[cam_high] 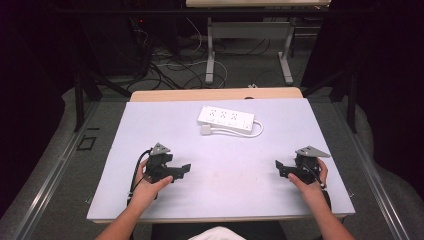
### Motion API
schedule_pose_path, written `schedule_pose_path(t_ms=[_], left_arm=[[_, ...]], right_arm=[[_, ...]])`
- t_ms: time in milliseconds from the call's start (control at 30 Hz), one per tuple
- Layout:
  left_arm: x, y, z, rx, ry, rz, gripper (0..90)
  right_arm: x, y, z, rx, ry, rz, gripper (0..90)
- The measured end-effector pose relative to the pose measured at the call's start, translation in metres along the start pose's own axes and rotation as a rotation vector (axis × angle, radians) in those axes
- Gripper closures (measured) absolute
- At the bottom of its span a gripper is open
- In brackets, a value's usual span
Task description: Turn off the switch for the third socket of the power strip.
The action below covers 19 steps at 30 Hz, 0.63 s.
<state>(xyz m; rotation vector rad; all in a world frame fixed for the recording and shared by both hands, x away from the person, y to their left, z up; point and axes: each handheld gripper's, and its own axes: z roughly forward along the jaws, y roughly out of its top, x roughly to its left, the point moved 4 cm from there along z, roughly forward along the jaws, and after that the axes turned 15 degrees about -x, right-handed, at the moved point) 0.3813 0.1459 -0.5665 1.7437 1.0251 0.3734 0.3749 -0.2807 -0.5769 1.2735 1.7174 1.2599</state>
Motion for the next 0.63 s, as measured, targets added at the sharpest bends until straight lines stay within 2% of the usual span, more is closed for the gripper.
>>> schedule_pose_path(t_ms=[367, 433, 633], left_arm=[[0.0063, -0.0026, 0.0003, 0.012, 0.009, -0.013, 7.3], [0.0065, -0.0036, 0.0021, -0.001, 0.014, -0.011, 6.5], [0.0073, -0.0057, 0.0026, 0.024, 0.004, -0.003, 2.3]], right_arm=[[-0.0006, 0.0, 0.0005, 0.001, 0.002, 0.003, 10.1], [-0.0012, -0.0003, 0.0009, 0.001, 0.002, 0.0, 10.2], [-0.0012, -0.0001, 0.0008, 0.002, 0.003, 0.007, 10.2]])
